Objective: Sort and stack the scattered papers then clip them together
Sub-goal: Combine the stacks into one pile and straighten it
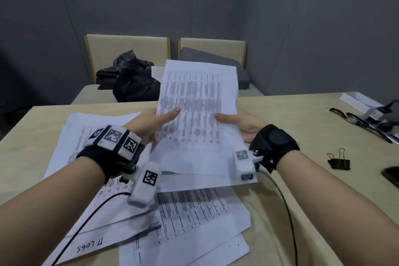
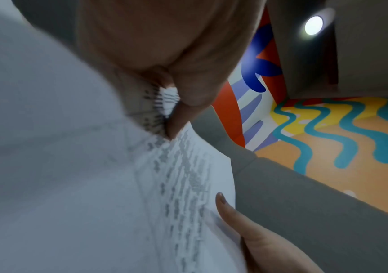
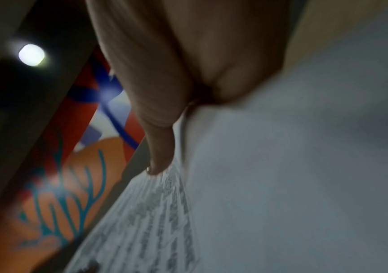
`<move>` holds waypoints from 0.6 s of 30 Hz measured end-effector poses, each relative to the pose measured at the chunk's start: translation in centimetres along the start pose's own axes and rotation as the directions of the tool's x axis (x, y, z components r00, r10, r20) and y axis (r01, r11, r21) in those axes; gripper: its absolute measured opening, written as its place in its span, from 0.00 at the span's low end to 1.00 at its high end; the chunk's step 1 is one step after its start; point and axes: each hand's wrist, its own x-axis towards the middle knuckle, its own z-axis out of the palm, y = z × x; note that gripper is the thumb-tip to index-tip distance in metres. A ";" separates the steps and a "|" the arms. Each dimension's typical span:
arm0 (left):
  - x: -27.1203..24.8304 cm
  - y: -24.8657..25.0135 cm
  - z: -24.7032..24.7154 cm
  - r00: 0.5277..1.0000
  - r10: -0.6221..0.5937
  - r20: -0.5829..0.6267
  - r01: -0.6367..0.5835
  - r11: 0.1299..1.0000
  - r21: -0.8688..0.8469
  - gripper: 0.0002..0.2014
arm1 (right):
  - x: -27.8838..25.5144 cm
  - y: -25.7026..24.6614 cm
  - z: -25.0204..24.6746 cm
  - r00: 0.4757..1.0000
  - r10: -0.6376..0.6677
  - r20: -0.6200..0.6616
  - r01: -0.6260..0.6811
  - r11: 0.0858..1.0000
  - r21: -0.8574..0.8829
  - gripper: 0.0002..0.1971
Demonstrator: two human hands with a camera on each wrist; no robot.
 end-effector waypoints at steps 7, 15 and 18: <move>-0.3 -4.0 -4.5 0.943 -0.159 -0.292 0.260 0.900 0.350 0.18 | 0.8 3.5 3.6 0.958 -0.019 -0.285 -0.257 0.379 -0.889 0.24; 1.7 -13.7 -9.0 0.853 -0.473 -0.219 0.509 0.846 0.157 0.18 | -0.5 6.6 6.9 0.973 0.043 -0.228 -0.230 0.080 -0.970 0.28; 4.1 -16.7 -10.5 0.870 -0.436 -0.229 0.474 0.869 0.142 0.26 | -0.7 6.9 8.4 0.974 0.045 -0.220 -0.223 0.103 -0.969 0.35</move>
